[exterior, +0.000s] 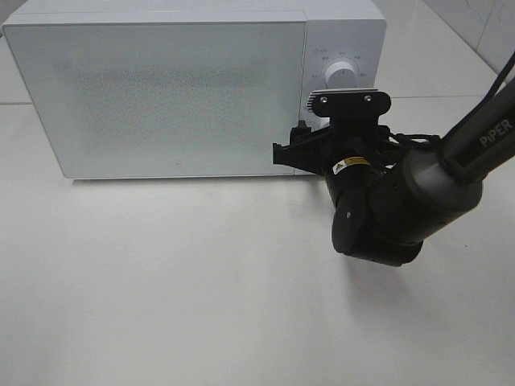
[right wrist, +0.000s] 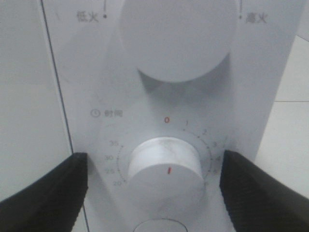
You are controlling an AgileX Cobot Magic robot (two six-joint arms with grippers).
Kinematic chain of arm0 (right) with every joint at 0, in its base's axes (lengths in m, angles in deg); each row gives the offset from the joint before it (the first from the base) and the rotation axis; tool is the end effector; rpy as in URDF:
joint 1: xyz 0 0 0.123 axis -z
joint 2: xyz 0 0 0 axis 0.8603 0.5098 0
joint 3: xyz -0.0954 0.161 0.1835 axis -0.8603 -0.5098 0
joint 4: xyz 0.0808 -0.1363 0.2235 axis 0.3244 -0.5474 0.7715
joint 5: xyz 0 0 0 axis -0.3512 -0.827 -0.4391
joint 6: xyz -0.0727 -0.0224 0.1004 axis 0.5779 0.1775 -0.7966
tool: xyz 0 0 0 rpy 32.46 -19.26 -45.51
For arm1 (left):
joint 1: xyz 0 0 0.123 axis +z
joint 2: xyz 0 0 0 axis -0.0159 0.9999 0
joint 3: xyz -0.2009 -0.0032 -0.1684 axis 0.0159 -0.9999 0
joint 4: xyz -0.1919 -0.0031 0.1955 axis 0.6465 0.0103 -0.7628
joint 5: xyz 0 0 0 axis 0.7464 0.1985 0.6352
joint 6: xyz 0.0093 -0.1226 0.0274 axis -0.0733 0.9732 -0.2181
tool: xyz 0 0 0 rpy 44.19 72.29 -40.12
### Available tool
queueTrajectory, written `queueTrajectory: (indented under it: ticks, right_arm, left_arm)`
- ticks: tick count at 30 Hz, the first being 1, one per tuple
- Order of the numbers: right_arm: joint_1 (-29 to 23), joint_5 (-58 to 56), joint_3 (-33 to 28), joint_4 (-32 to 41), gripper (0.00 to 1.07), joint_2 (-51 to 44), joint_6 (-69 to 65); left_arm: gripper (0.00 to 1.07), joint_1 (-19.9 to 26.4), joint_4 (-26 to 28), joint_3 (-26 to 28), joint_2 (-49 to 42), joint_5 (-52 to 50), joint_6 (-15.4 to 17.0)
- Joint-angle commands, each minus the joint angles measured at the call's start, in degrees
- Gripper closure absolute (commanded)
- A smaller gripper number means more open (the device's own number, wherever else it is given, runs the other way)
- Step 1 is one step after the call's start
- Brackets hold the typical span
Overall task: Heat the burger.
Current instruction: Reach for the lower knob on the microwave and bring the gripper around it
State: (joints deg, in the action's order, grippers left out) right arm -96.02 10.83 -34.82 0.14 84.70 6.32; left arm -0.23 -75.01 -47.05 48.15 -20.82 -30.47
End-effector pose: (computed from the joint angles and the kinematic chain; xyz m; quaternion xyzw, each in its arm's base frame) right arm 0.3512 0.1600 0.0669 0.0100 0.7381 -0.0360 0.6736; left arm 0.0650 -0.0075 0.2773 0.0150 0.8505 -0.0227 0.5253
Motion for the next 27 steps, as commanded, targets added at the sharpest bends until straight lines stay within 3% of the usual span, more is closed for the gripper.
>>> queueTrajectory:
  ticks: [1,18,21,23,25,26,27]
  right_arm:
    - [0.5,10.8,0.1,0.4,0.32,-0.9,-0.1]
    - [-0.1,10.9,-1.1,0.5,0.35,-1.7,-0.2]
    - [-0.1,10.7,-1.1,0.4,0.41,-1.7,-0.2]
    - [-0.1,10.5,-1.1,0.4,0.55,-1.7,-0.6]
    - [-0.1,10.5,-1.1,0.4,0.60,-1.7,-1.1]
    - [0.0,10.4,-1.1,0.4,0.74,-1.7,-1.8]
    - [0.0,10.4,-1.1,0.4,0.74,-1.7,-1.8]
  left_arm:
    - [0.09,0.2,-0.1,-0.2,-1.1,-0.5,0.4]
    - [0.09,0.2,-0.1,-0.2,-1.1,-0.5,0.4]
    - [0.09,0.2,-0.1,-0.2,-1.1,-0.5,0.4]
    - [0.09,0.2,-0.1,-0.2,-1.1,-0.5,0.4]
    - [0.09,0.2,-0.1,-0.2,-1.1,-0.5,0.4]
    - [0.09,0.2,-0.1,-0.2,-1.1,-0.5,0.4]
    - [0.09,0.2,-0.1,-0.2,-1.1,-0.5,0.4]
